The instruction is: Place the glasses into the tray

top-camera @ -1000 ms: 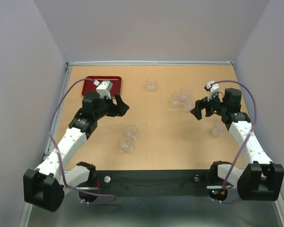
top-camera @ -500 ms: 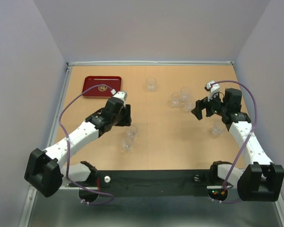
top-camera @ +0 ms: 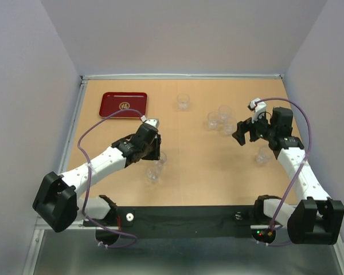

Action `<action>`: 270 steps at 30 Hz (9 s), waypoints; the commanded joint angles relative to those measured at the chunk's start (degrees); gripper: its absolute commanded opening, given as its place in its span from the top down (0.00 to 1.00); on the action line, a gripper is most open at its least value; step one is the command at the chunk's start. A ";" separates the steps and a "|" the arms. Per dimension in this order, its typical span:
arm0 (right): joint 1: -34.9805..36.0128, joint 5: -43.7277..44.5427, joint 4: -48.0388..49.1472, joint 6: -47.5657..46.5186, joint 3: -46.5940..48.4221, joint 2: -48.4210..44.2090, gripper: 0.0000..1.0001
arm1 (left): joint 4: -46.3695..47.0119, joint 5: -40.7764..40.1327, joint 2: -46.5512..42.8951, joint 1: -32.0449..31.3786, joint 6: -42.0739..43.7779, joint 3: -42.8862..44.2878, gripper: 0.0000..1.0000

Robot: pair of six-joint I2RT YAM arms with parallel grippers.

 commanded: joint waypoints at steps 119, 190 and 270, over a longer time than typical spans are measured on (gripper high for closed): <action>38.26 -11.59 -16.61 -2.84 26.68 31.06 0.00 | 13.22 28.65 -29.18 46.03 5.10 -7.50 0.13; 49.28 36.57 8.52 16.25 93.24 81.44 0.99 | 10.32 15.01 -45.28 46.21 5.02 -8.12 0.16; 29.52 21.72 -9.33 5.34 7.48 -3.71 0.00 | 17.79 27.69 -13.56 42.36 -0.17 -0.92 0.10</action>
